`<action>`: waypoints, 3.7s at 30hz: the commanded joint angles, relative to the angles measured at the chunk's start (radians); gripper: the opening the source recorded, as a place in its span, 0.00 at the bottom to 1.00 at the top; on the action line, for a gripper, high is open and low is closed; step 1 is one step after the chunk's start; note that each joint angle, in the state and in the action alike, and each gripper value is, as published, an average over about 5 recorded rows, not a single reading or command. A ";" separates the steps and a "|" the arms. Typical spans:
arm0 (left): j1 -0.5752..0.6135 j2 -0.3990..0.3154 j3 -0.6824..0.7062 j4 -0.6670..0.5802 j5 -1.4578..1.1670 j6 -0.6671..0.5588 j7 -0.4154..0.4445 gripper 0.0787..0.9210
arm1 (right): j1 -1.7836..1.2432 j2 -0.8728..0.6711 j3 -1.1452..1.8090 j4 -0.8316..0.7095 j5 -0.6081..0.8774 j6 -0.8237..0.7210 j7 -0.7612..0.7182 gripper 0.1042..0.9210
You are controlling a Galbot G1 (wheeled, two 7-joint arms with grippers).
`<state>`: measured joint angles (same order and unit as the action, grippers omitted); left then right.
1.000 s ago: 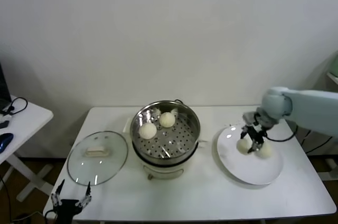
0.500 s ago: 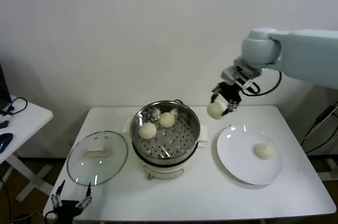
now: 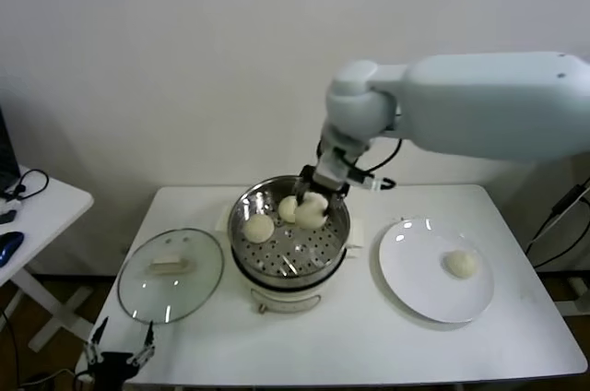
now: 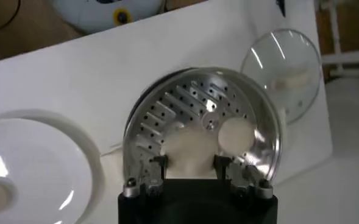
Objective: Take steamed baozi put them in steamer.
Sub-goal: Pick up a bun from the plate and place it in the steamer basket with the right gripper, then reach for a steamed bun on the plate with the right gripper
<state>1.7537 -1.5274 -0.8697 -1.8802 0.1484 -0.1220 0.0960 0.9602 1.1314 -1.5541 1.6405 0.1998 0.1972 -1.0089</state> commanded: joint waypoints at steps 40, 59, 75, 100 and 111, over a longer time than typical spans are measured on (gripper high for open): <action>-0.003 -0.003 -0.013 0.017 0.003 -0.010 -0.002 0.88 | -0.256 0.050 0.091 -0.056 -0.289 0.092 0.035 0.86; -0.004 -0.001 -0.009 0.008 0.000 -0.015 -0.001 0.88 | 0.067 -0.391 -0.384 -0.279 0.392 -0.207 -0.081 0.88; 0.001 -0.001 -0.015 0.014 -0.002 -0.033 -0.001 0.88 | -0.427 -0.522 -0.053 -0.515 0.040 -0.207 -0.037 0.88; 0.009 -0.009 -0.027 0.031 0.020 -0.040 -0.002 0.88 | -0.707 -0.466 0.206 -0.658 -0.092 -0.205 0.019 0.88; 0.008 -0.013 -0.024 0.031 0.024 -0.040 -0.005 0.88 | -0.718 -0.454 0.220 -0.654 -0.103 -0.196 0.022 0.88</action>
<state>1.7617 -1.5397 -0.8943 -1.8505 0.1710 -0.1621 0.0915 0.2814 0.6763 -1.3689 0.9972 0.1137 -0.0003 -0.9907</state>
